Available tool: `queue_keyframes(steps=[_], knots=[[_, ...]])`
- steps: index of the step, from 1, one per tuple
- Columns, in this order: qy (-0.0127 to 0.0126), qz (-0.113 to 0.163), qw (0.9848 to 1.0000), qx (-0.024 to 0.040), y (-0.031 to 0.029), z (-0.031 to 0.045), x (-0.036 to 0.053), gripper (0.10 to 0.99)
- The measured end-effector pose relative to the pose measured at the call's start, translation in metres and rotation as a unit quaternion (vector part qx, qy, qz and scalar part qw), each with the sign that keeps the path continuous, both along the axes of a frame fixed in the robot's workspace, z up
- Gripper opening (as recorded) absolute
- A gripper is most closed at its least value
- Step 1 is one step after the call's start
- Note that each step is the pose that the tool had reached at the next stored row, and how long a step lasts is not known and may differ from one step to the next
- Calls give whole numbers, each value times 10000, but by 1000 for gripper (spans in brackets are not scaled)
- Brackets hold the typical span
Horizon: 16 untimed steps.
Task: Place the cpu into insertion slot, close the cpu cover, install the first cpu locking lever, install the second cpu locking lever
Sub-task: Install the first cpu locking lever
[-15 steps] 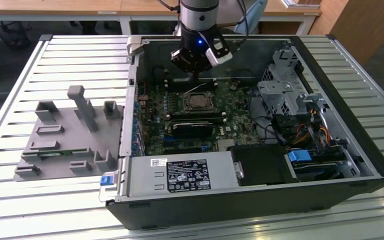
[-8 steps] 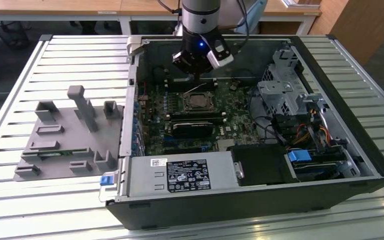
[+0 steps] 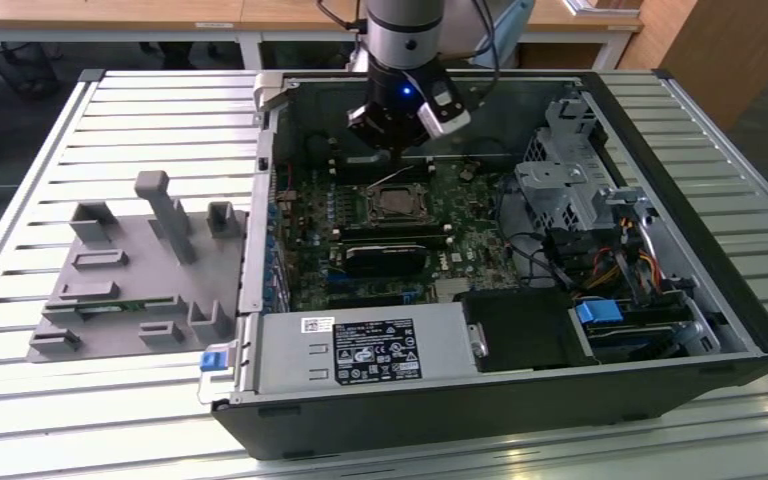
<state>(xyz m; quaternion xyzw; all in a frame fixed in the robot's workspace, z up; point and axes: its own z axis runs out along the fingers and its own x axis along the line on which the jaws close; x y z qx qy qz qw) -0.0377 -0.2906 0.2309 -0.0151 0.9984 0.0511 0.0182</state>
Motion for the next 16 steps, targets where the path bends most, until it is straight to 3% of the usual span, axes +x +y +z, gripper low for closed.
queue_keyframes(steps=[16], knots=[[0, 0, 10000, 1, 7, -80, 109, 106]])
